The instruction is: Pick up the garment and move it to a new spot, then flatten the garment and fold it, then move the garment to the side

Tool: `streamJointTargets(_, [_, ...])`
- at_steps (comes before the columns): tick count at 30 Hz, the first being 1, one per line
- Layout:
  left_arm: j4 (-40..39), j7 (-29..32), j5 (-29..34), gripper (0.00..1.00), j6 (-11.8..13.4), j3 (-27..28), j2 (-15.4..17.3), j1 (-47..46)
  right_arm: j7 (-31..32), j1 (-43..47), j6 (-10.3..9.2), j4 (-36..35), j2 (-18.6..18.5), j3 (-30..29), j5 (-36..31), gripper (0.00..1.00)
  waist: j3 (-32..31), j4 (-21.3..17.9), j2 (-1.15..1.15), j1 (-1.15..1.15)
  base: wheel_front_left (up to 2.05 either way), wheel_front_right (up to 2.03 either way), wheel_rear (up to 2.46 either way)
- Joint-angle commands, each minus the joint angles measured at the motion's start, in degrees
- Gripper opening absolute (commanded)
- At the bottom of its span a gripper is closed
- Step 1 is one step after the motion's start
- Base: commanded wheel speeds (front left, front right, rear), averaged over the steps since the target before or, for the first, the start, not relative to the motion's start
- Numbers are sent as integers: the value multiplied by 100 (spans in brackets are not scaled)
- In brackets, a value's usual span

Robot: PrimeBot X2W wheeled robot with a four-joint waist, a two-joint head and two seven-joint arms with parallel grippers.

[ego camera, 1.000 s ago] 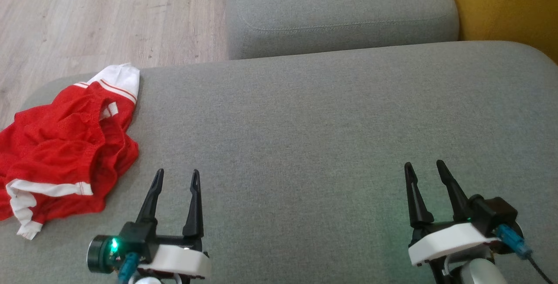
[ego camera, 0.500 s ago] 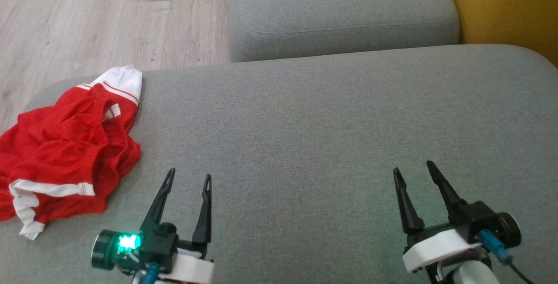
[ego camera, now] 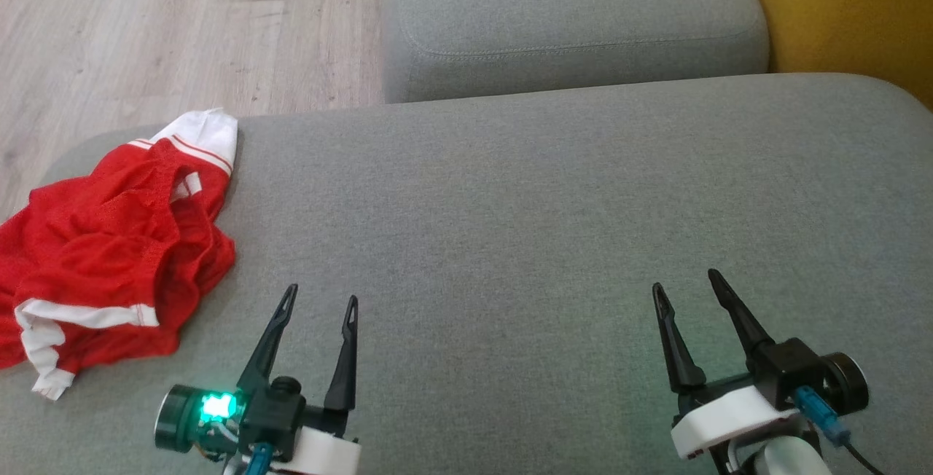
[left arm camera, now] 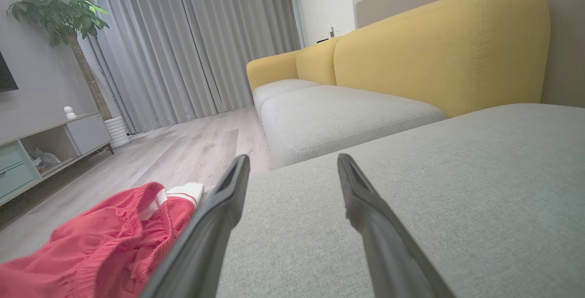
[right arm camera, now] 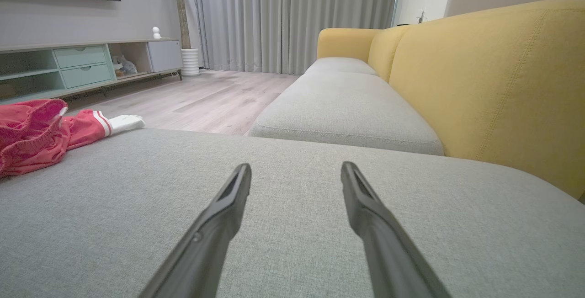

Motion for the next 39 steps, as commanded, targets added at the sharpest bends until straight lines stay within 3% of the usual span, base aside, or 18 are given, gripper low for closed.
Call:
streamJointTargets(1, [-129,-55,40,100,29,250,27,-250,-62,-140,44,-180,-58,140,-7,100,15,12,0,0,0,0,0])
streamJointTargets(8, [66,-55,-33,100,6,363,-91,-326,-62,-106,44,-182,-58,96,-39,100,104,405,0,0,0,0,0])
streamJointTargets(14, [125,-55,-74,100,26,540,-167,-377,-62,-136,44,-203,-58,118,43,100,206,1172,0,0,0,0,0])
streamJointTargets(25, [-138,-55,-16,100,294,1007,-154,-225,-62,-265,44,-190,-58,105,-65,100,390,2506,0,0,0,0,0])
streamJointTargets(28, [-269,-55,-131,100,365,1218,-220,-165,-62,-295,44,-181,-58,97,-105,100,446,2675,0,0,0,0,0])
streamJointTargets(33, [-399,-55,-203,100,243,1501,-276,-152,-62,-368,44,-184,-58,83,-243,100,668,2735,0,0,0,0,0])
streamJointTargets(39, [-675,-55,-72,100,-138,1621,-124,-871,-62,-505,44,-293,-104,18,-562,100,1181,2683,0,0,0,0,0])
